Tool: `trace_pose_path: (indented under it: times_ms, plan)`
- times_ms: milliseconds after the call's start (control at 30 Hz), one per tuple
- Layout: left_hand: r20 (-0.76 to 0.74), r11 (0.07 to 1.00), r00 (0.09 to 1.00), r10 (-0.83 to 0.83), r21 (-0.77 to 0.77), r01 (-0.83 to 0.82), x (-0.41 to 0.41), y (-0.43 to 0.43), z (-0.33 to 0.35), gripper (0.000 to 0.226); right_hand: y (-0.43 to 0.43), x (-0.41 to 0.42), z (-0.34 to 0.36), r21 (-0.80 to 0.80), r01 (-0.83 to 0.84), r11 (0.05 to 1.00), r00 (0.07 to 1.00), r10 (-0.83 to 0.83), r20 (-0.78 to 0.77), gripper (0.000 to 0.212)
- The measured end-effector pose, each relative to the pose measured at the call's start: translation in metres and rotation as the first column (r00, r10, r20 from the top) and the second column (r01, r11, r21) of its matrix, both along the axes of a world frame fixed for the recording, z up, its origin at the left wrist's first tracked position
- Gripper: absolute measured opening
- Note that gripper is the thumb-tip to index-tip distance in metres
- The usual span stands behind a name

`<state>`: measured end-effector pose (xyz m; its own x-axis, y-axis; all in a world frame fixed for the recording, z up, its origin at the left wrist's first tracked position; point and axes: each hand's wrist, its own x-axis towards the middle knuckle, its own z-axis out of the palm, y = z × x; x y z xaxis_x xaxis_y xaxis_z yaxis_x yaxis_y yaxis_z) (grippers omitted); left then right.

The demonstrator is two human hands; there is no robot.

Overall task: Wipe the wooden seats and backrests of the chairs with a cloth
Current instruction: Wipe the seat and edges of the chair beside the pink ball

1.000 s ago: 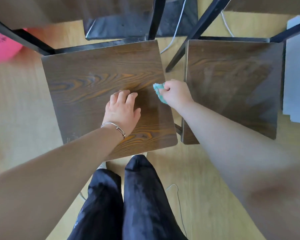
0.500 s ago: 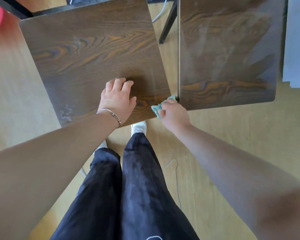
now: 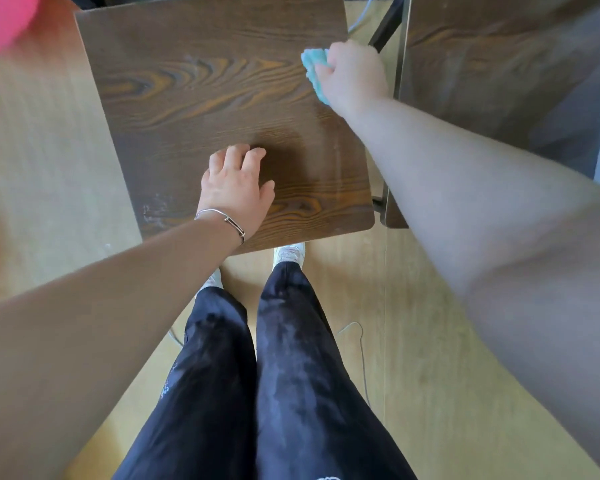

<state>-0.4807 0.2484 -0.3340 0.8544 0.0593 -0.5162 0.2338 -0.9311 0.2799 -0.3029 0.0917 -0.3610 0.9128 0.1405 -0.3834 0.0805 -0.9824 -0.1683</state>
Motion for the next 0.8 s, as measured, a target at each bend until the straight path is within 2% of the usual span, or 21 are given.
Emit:
trace_pose_path:
  times_ms: [100, 267, 533, 700, 800]
  plan:
    - [-0.003, 1.000, 1.000, 0.005, 0.002, -0.005, 0.001, -0.001, 0.003, 0.053, -0.010, -0.028, 0.000, 0.024, -0.053, 0.998, 0.998, 0.053, -0.018, 0.033]
    - [0.008, 1.000, 1.000, -0.006, -0.004, 0.006, -0.002, -0.004, 0.007, 0.053, -0.038, -0.105, -0.004, 0.221, -0.054, 0.974, 0.999, 0.054, 0.008, 0.026]
    - [-0.006, 0.997, 0.997, -0.072, -0.011, 0.072, -0.025, -0.004, 0.007, 0.053, -0.060, -0.202, -0.010, 0.256, 0.036, 0.966, 0.999, -0.038, 0.001, 0.023]
    - [-0.016, 0.993, 0.993, -0.118, 0.005, 0.118, -0.045, 0.007, 0.007, 0.052, -0.049, -0.217, -0.010, 0.237, 0.195, 0.952, 0.979, -0.202, 0.006, 0.024]
    - [-0.005, 0.993, 0.993, -0.118, 0.018, 0.119, -0.056, 0.024, 0.008, 0.052, -0.038, -0.223, -0.012, 0.264, 0.369, 0.891, 0.926, -0.376, -0.024, 0.026]
